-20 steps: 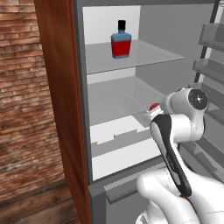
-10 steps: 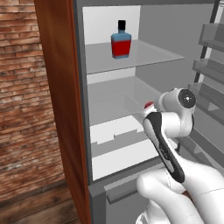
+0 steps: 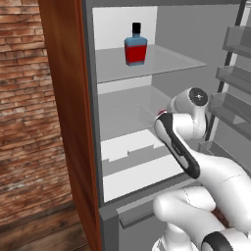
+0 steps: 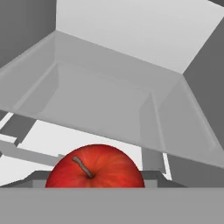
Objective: Place the liquor on the top shelf of the fridge to keep it out of children's reach, and place the onion and apple on lower shelves for easy access.
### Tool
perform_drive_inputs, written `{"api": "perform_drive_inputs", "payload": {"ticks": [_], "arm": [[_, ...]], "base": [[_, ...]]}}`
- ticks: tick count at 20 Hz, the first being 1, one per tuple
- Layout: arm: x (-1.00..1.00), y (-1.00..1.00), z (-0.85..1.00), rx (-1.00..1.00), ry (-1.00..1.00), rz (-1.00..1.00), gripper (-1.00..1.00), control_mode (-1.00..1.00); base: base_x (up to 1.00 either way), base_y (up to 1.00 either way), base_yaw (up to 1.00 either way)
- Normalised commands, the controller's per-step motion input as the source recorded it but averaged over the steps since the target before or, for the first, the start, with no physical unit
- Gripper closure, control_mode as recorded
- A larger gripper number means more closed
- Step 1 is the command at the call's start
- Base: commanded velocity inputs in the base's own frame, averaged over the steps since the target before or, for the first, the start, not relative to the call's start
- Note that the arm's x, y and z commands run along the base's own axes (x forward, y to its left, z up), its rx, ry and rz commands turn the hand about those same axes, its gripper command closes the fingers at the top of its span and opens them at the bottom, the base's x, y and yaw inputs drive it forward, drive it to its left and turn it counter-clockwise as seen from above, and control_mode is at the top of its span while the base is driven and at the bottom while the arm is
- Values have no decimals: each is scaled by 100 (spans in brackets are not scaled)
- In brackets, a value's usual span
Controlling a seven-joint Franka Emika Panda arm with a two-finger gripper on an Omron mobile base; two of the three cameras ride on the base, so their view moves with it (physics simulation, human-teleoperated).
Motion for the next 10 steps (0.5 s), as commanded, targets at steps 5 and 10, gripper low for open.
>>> {"api": "perform_drive_inputs", "payload": {"ticks": [5, 10], "arm": [[38, 0, -25, 2, 1, 0, 100, -100], [38, 0, -42, 5, 0, 1, 100, -100]], "base": [[0, 0, 0], [0, 0, 0]]}}
